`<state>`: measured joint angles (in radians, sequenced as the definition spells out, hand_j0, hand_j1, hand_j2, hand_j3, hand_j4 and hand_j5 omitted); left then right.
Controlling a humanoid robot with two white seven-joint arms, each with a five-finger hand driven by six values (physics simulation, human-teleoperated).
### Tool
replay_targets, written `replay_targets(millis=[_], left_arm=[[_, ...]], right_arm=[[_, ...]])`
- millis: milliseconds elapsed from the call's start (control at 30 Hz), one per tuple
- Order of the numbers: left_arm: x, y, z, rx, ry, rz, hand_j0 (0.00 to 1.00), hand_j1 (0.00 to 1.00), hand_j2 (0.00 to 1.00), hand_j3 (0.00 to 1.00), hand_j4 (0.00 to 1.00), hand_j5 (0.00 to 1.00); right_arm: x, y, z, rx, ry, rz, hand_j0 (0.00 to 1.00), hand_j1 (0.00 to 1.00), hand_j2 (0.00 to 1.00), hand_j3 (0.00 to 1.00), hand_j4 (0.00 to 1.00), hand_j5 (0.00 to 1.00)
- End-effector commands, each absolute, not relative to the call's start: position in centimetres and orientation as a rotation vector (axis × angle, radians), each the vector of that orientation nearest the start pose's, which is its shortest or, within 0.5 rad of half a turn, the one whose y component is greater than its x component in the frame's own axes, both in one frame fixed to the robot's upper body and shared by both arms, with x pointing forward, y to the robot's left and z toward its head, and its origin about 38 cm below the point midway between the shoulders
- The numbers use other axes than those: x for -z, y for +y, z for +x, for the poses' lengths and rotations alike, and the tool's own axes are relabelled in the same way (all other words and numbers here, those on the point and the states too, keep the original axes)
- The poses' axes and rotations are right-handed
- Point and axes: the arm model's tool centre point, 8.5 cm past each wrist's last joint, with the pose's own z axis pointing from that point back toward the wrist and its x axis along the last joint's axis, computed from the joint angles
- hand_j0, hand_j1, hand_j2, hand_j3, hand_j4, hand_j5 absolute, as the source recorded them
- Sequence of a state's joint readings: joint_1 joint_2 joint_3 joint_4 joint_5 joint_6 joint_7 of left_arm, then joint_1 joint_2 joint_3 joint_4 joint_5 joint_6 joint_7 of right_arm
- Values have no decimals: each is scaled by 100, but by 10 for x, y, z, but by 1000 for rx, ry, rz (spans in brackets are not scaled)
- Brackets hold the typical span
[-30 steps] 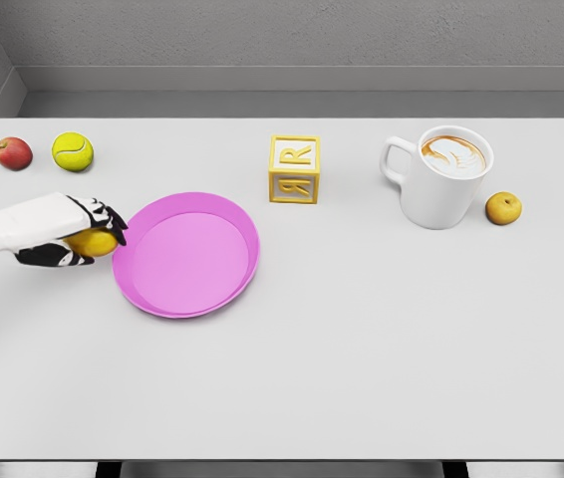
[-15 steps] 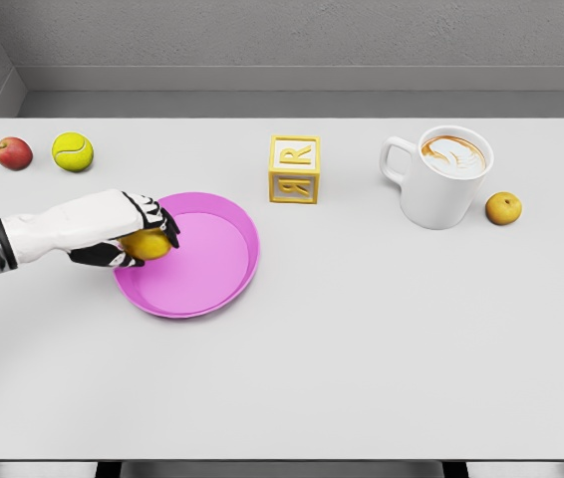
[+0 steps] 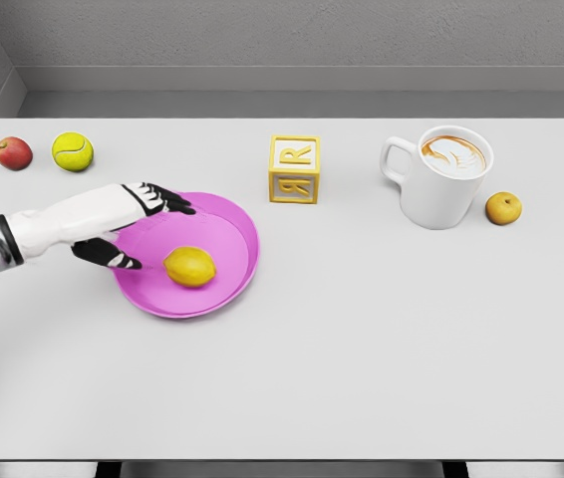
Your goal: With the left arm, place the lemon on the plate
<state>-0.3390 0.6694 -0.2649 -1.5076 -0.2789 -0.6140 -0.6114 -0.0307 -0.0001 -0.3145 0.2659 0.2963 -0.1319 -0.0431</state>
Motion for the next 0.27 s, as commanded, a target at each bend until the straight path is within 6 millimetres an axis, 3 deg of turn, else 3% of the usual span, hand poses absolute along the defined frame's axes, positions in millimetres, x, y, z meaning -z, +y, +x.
replay_targets(millis=[0, 33, 133, 233], left_arm=[[-196, 339, 406, 1728, -1581, 291, 100, 100, 100, 100, 100, 100], [-195, 349, 405, 1703, -1572, 288, 100, 100, 100, 100, 100, 100], [-177, 402, 411, 1539, -1488, 310, 100, 100, 100, 100, 100, 100], [-178, 409, 409, 1541, -1471, 314, 100, 100, 100, 100, 100, 100]], right_arm=[[252, -246, -54, 24, 92, -51, 100, 100, 100, 100, 100, 100], [252, -246, -53, 24, 90, -52, 100, 100, 100, 100, 100, 100], [252, -246, -54, 24, 92, -51, 100, 100, 100, 100, 100, 100], [252, -246, -54, 24, 92, -51, 100, 100, 100, 100, 100, 100]])
